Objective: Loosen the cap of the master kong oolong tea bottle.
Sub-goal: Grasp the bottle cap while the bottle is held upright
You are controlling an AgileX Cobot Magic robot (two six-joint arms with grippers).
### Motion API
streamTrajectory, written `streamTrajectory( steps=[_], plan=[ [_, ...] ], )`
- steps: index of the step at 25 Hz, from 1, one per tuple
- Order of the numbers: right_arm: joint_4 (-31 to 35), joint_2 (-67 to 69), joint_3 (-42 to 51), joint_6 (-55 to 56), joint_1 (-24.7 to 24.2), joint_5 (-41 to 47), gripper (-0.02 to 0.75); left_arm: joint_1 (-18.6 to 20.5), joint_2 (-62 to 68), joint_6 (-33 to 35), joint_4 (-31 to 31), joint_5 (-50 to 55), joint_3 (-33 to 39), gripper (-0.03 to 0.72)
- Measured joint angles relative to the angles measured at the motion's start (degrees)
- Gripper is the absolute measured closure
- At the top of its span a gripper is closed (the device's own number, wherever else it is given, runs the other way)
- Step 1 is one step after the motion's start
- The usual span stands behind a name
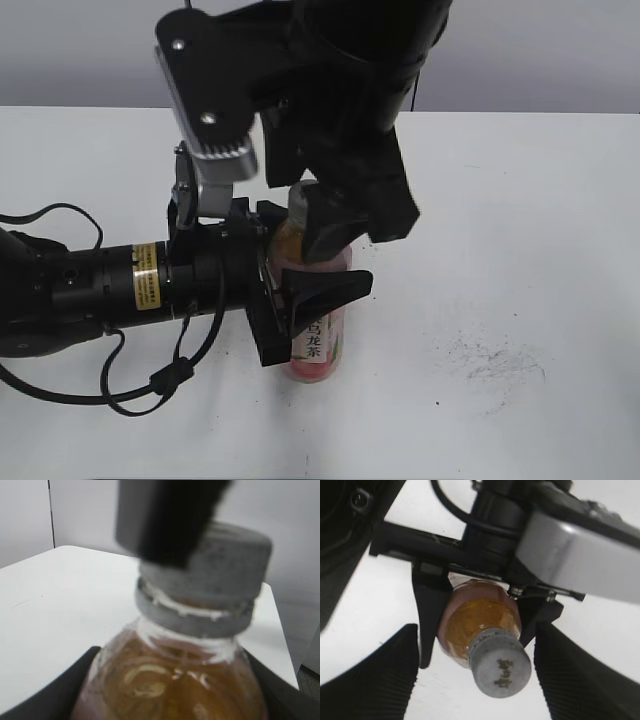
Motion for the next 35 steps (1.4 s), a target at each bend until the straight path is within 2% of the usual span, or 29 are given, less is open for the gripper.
streamTrajectory(
  steps=[9,13,17,24,26,28,33,35],
  plan=[
    [-4.1,0.0,0.0,60.4,0.0,-2.4,0.183,0.0,0.0,-0.1,-0.1,0.0,0.0,0.243],
    [-5.2,0.0,0.0,75.0,0.0,-2.4,0.185,0.0,0.0,-0.1,-0.1,0.0,0.0,0.243],
    [-5.3,0.0,0.0,78.7,0.0,-1.8,0.229,0.0,0.0,-0.1,-0.1,0.0,0.0,0.243],
    [-5.3,1.3,0.0,78.1,0.0,-0.6,0.317,0.0,0.0,-0.1,-0.2,0.0,0.0,0.243],
    [-5.3,1.9,0.0,77.3,0.0,-0.4,0.367,0.0,0.0,-0.1,-0.2,0.0,0.0,0.243],
    [-5.3,2.0,0.0,76.6,0.0,-0.4,0.450,0.0,0.0,-0.1,-0.3,0.0,0.0,0.243],
    [-5.6,2.0,-0.1,75.0,0.0,-0.4,0.456,0.0,0.0,-0.1,-0.5,0.1,0.0,0.243],
    [-5.6,2.1,-0.3,74.8,0.0,-0.2,0.421,0.0,0.0,-0.1,-0.5,0.1,0.0,0.243]
  ],
)
